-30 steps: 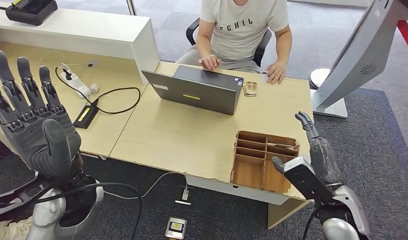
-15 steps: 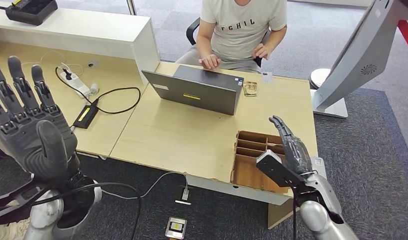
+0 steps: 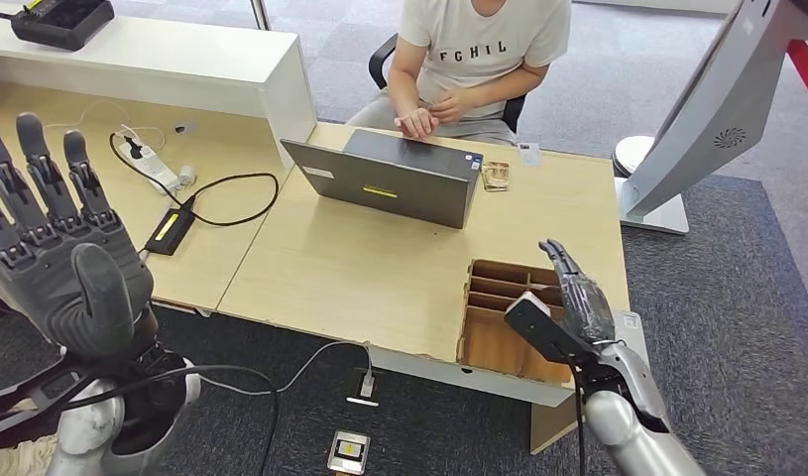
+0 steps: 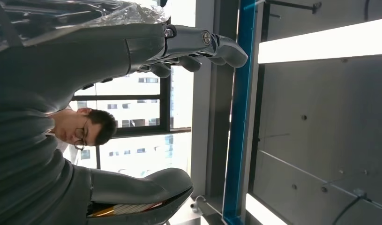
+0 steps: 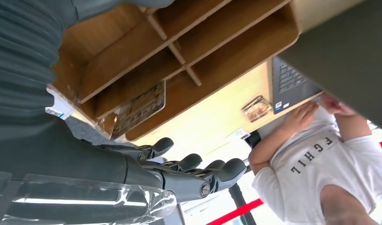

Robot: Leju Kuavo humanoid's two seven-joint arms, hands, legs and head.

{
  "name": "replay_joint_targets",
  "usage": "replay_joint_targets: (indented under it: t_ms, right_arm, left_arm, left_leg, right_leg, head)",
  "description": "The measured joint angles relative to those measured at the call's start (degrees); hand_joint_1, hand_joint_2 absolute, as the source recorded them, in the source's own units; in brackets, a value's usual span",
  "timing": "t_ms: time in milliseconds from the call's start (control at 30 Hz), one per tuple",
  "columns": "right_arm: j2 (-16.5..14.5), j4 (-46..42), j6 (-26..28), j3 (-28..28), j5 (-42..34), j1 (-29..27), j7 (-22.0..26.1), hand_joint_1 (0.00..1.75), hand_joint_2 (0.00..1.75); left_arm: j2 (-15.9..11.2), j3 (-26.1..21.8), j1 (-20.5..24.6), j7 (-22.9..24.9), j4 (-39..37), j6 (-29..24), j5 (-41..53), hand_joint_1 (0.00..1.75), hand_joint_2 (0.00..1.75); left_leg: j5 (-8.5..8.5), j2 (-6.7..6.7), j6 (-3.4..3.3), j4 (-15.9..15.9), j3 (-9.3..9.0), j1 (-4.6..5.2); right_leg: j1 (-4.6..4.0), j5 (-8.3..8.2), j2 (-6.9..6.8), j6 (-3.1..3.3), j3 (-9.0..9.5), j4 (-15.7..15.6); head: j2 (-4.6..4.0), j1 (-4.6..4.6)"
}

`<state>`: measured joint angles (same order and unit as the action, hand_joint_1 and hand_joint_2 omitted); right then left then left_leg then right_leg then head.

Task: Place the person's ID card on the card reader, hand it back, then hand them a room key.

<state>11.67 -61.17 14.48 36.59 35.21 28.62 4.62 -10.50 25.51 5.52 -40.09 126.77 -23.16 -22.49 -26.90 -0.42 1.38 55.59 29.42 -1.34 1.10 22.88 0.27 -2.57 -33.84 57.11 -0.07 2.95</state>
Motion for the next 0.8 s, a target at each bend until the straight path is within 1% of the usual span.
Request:
replay_joint_targets:
  t_ms: [233,500,800]
  right_arm:
    - [1.1,0.4,2.0,-2.3,-0.7,0.5,-0.6,0.0,1.75]
    - [2.5,-2.4,3.1,-4.4,-1.5,0.4,-1.6,0.0,1.75]
    - [3.4,-4.3,2.5,-4.9,-3.9,-0.7,-1.9,0.0,1.75]
  left_arm:
    - [0.3,-0.7,-0.5,0.0,0.0,1.7,-0.3,0.0,1.75]
    - [0.5,-1.2,-0.4,0.0,0.0,2.7,-1.3,0.0,1.75]
    - [0.6,-1.2,0.1,0.0,-0.2,1.5,-2.1,0.0,1.75]
  left_leg:
    - [0.0,0.0,0.0,0.0,-0.01,0.0]
    - [0.0,0.01,0.0,0.0,-0.03,0.0]
    - [0.0,0.01,0.0,0.0,-0.02,0.0]
  right_leg:
    - [0.0,0.0,0.0,0.0,-0.01,0.0]
    - [0.0,0.0,0.01,0.0,0.0,0.0]
    - [0.0,0.0,0.01,0.0,-0.01,0.0]
  head:
    - [0.0,0.01]
    - [0.0,0.0]
    - [0.0,0.01]
